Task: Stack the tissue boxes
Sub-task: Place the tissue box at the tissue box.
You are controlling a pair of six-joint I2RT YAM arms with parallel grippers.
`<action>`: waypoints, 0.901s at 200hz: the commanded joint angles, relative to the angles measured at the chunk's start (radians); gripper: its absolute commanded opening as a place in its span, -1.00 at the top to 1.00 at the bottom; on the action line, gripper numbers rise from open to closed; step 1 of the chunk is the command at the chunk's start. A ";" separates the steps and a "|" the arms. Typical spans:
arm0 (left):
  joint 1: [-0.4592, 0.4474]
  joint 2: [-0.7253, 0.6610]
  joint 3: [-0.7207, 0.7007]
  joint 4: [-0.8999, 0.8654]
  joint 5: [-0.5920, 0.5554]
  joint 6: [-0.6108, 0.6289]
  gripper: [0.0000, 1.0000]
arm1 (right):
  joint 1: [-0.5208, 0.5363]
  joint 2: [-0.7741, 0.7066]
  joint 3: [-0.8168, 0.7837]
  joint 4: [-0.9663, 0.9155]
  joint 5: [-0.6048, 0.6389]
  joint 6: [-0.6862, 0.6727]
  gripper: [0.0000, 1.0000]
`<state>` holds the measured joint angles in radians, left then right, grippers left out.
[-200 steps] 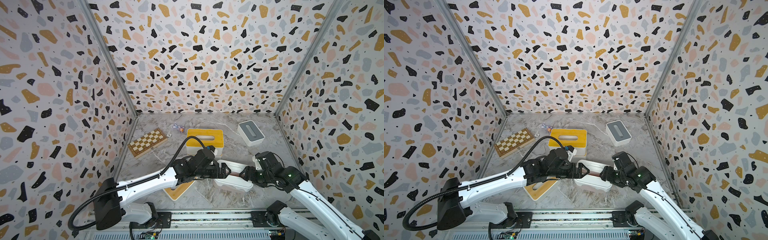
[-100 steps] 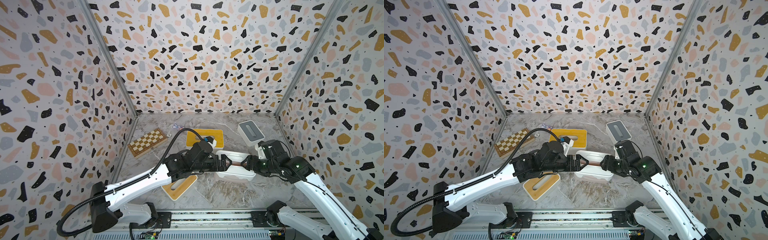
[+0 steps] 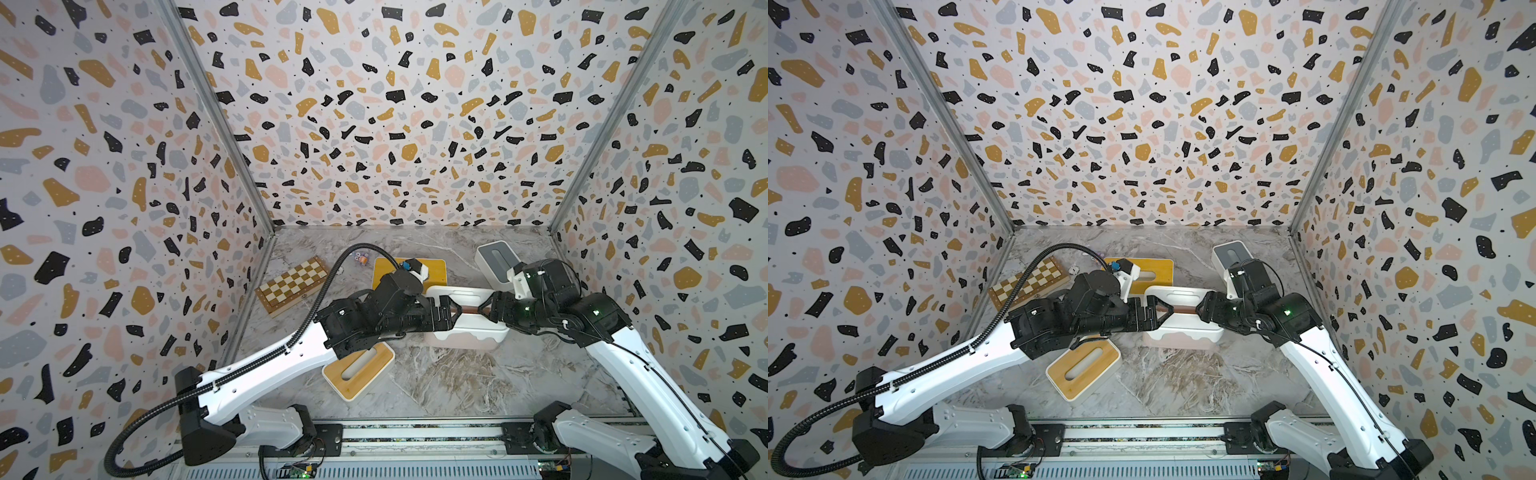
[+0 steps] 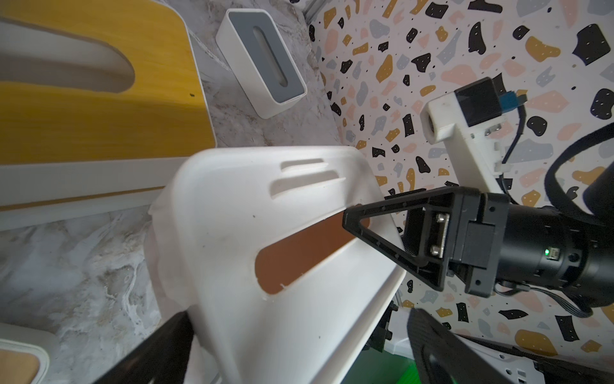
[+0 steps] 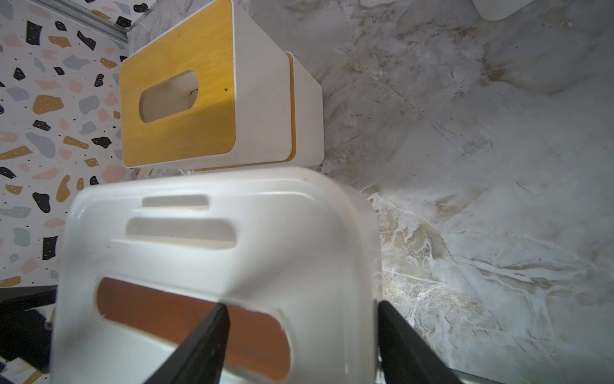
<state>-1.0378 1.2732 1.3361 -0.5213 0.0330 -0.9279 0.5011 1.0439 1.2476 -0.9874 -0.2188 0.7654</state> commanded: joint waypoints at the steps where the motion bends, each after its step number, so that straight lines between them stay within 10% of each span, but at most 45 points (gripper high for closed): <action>1: -0.010 0.019 0.058 0.128 0.069 0.031 -0.99 | 0.023 0.021 0.062 0.147 -0.172 -0.004 -0.40; 180: 0.332 0.087 0.123 0.143 0.223 0.146 -0.99 | 0.134 0.444 0.361 0.431 -0.123 -0.012 -0.42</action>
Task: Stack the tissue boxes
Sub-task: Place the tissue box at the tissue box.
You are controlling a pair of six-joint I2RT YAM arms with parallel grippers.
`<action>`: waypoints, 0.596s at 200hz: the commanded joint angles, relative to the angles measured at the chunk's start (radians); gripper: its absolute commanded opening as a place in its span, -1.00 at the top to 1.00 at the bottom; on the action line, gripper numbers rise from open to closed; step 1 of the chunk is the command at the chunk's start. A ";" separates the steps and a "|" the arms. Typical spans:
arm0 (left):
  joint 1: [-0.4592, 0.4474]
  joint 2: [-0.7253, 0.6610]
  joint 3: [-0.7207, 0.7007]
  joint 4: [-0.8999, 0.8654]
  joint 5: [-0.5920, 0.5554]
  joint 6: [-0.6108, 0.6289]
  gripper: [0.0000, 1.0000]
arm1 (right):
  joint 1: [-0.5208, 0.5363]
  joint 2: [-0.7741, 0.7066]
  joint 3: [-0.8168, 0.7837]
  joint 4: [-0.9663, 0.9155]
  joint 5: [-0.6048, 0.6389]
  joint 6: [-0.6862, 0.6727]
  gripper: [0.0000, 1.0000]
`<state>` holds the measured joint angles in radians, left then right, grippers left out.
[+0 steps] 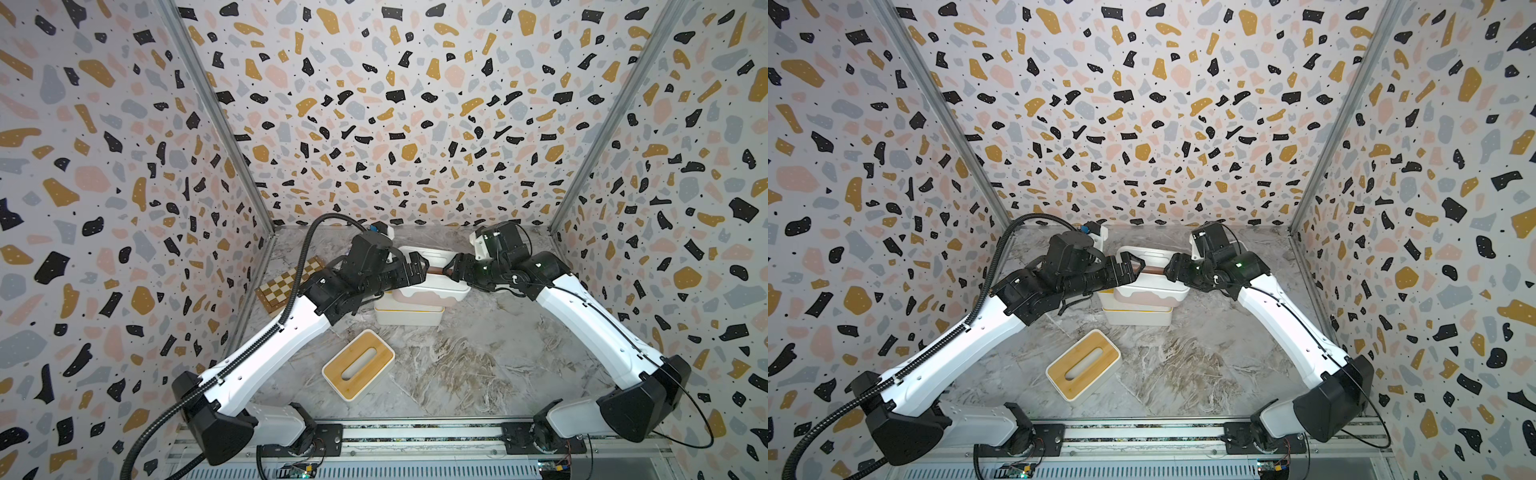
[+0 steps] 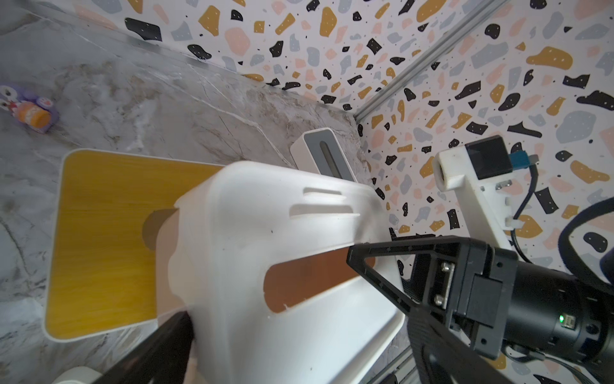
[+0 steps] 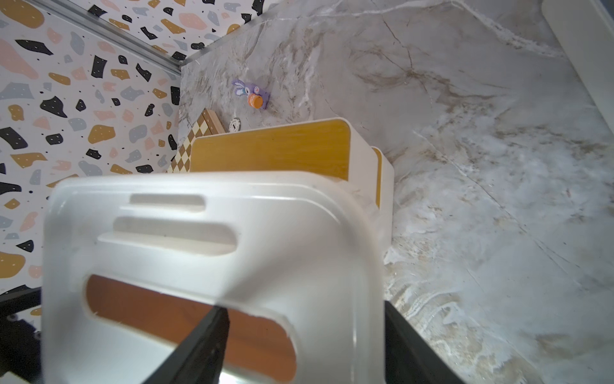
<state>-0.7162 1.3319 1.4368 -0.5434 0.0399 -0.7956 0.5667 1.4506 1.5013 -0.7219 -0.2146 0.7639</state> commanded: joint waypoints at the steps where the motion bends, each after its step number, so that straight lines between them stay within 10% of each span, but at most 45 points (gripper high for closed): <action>1: 0.013 0.030 0.023 0.166 0.218 0.014 -0.99 | 0.070 0.041 0.111 0.164 -0.126 -0.012 -0.42; 119: 0.157 0.057 -0.020 0.204 0.281 0.010 -0.99 | 0.127 0.209 0.273 0.130 -0.085 -0.033 -0.45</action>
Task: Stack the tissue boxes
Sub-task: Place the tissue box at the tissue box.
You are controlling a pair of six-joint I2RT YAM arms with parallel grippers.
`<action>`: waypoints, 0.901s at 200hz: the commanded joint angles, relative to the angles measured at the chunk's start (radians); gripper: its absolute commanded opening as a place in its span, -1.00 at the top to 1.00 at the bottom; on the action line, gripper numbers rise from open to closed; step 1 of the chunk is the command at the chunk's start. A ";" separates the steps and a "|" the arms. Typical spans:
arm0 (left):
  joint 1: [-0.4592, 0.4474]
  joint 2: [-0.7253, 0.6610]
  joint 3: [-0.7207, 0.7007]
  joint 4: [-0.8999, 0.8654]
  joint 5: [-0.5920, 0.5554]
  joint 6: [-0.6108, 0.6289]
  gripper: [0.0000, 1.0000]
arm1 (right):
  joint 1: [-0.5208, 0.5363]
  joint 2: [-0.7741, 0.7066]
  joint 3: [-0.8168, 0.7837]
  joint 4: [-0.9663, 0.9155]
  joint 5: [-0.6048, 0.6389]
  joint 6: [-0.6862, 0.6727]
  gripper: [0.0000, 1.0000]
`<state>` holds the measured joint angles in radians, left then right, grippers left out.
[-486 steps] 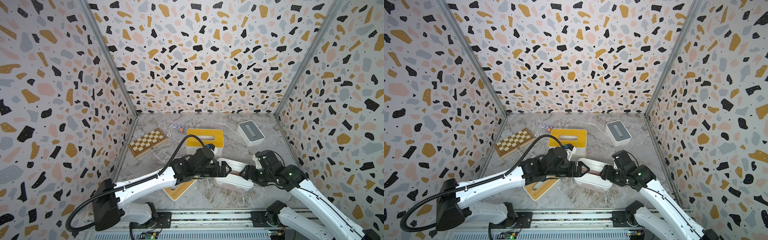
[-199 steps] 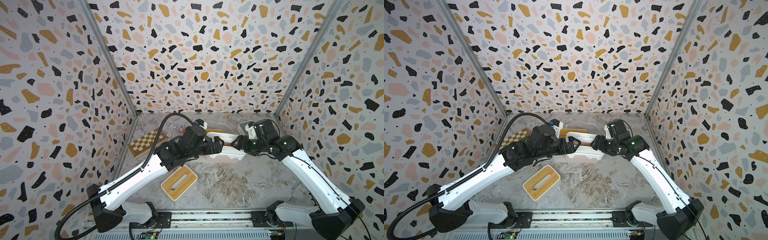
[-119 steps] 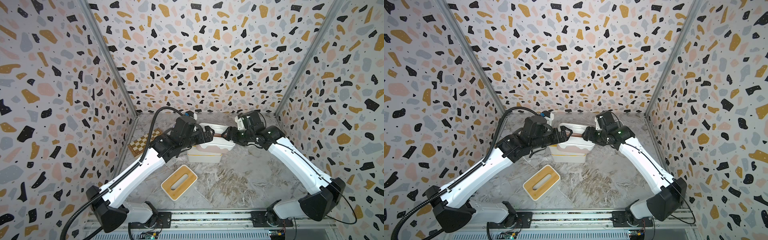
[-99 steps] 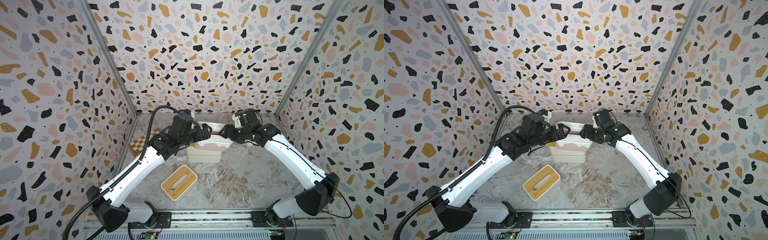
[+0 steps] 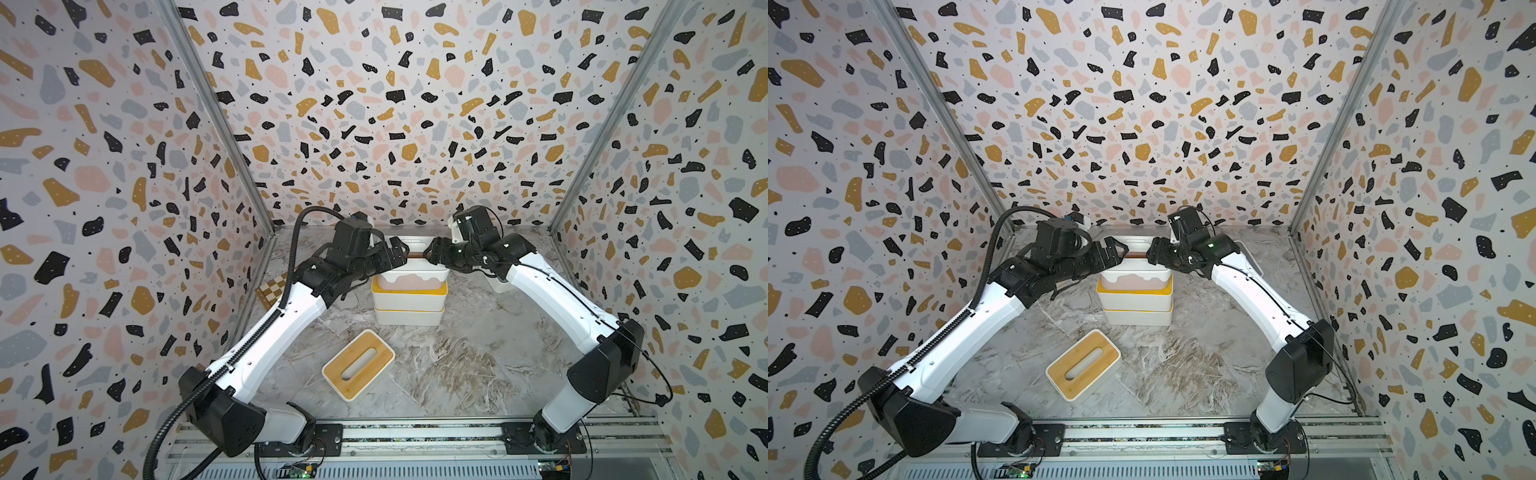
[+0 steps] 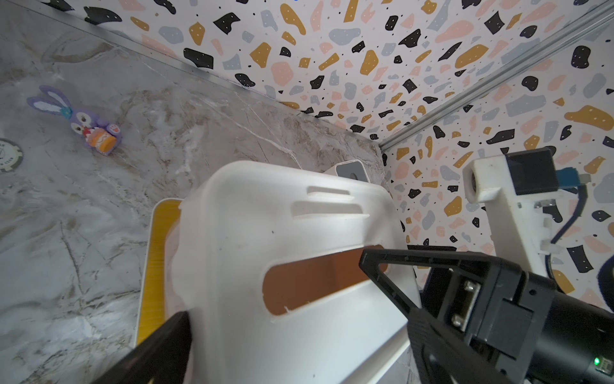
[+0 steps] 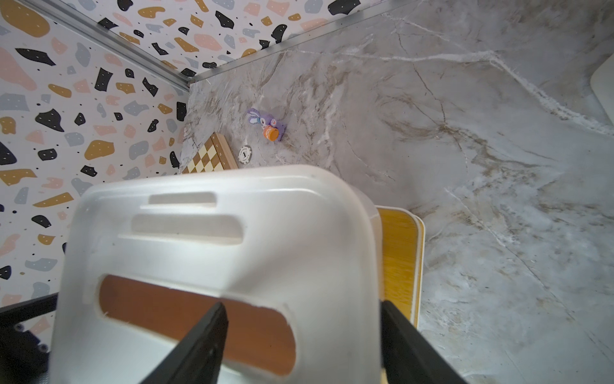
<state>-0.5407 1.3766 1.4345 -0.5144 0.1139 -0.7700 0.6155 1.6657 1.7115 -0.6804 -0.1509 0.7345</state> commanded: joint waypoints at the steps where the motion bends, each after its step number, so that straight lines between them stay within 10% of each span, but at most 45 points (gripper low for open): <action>1: -0.018 0.012 -0.018 0.176 0.209 -0.017 -0.99 | 0.078 -0.006 0.062 0.088 -0.149 -0.003 -0.46; 180: -0.011 0.071 0.031 0.095 0.115 0.035 -0.99 | 0.082 -0.056 0.025 0.062 -0.089 0.008 -0.73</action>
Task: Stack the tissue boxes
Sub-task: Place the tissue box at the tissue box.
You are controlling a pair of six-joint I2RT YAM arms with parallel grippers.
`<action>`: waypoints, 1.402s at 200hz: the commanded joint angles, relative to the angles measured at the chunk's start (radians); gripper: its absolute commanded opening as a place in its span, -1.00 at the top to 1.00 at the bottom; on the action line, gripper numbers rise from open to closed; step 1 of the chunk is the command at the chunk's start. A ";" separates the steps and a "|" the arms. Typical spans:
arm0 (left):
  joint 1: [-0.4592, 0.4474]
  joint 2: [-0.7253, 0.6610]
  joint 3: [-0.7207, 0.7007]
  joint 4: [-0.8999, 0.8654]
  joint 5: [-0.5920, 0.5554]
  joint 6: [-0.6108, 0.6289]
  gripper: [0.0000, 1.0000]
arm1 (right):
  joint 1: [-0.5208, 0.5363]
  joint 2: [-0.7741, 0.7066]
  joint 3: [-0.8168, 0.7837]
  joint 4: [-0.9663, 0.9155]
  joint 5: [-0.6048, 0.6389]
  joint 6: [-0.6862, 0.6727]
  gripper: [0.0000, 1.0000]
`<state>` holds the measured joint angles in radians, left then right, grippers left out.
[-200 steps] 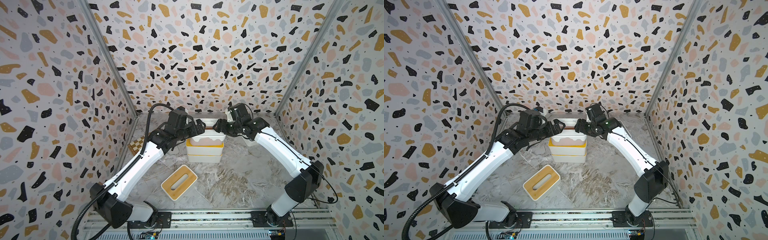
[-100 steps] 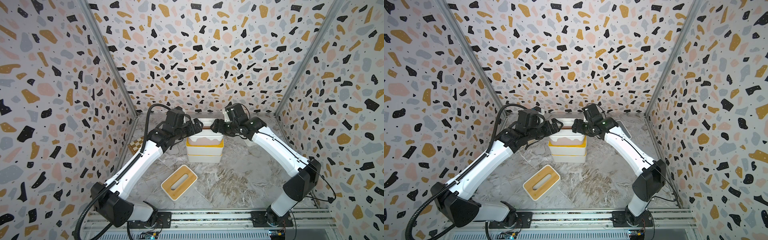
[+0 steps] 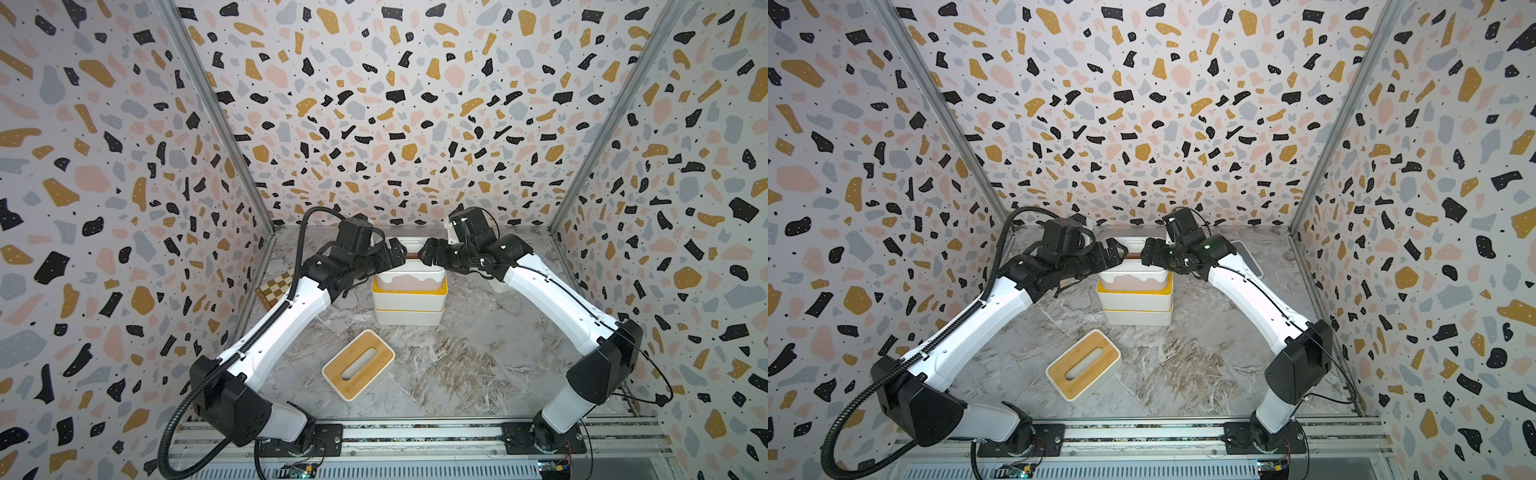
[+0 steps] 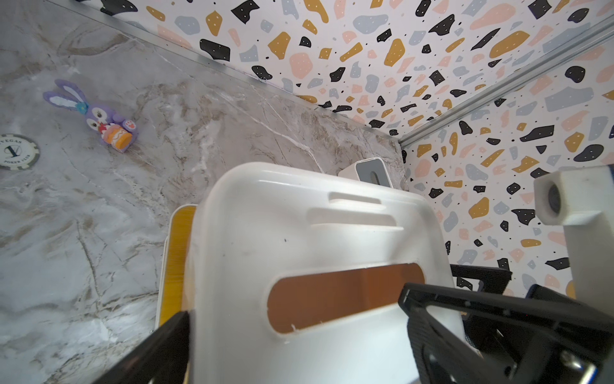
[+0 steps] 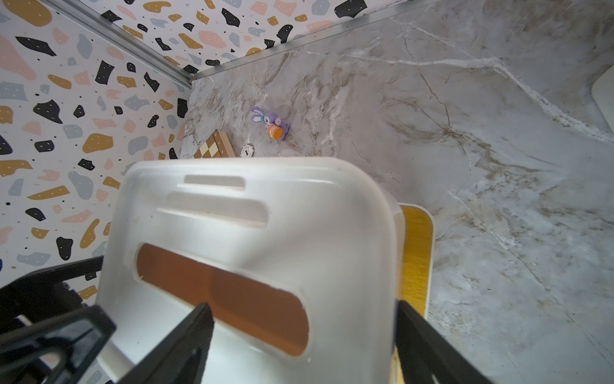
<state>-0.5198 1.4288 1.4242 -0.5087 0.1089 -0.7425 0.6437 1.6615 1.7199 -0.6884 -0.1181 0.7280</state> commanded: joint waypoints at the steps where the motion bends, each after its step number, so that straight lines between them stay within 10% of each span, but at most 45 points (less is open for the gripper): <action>1: -0.032 0.020 0.041 0.088 0.120 0.009 -0.99 | 0.054 -0.053 0.016 0.070 -0.123 0.016 -0.73; 280: -0.032 0.014 0.044 0.056 0.108 -0.040 -0.99 | 0.009 -0.078 -0.063 0.138 -0.150 0.025 -0.86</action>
<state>-0.5201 1.4578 1.4574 -0.5308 0.1028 -0.7555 0.6430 1.5822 1.6276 -0.6487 -0.1661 0.7612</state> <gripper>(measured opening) 0.996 0.931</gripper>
